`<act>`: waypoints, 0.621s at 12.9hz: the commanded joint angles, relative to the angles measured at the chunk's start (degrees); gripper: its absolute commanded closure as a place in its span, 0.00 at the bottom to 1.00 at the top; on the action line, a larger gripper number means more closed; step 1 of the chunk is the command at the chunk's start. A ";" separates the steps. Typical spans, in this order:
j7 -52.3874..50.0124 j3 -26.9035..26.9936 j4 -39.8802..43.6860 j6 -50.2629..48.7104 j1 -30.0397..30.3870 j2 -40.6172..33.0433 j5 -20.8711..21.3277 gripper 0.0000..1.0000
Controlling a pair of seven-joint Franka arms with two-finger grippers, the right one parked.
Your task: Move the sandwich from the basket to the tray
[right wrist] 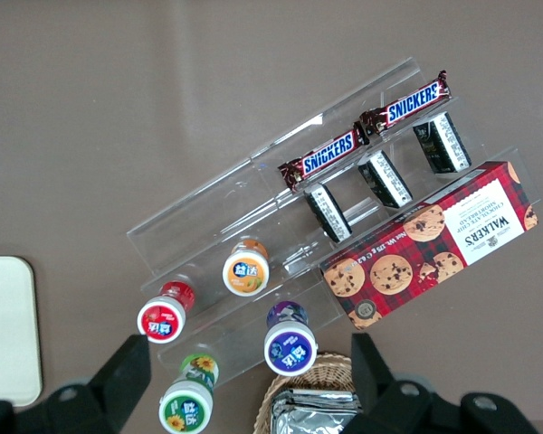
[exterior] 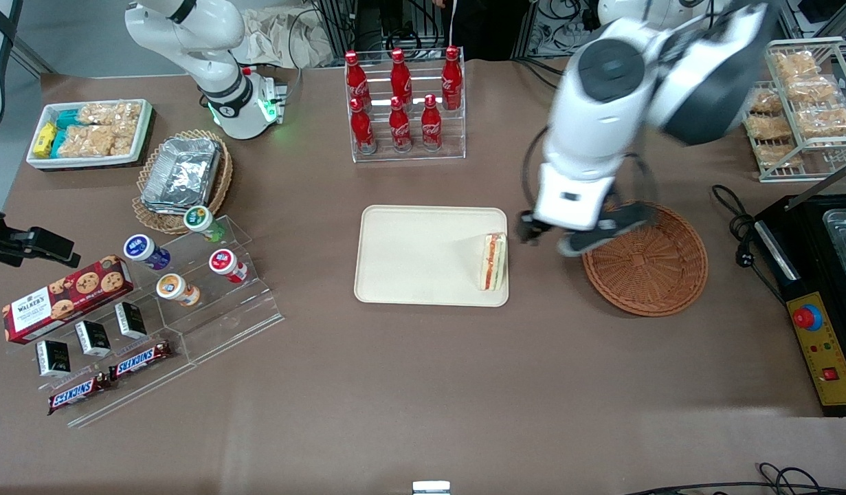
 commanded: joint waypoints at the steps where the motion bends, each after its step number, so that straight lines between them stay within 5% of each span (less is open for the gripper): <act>1: 3.96 4.31 -0.77 -5.02 -0.29 -4.94 -2.28 0.00; 8: 52.11 28.21 -6.03 -12.07 -4.15 -17.43 -9.14 0.00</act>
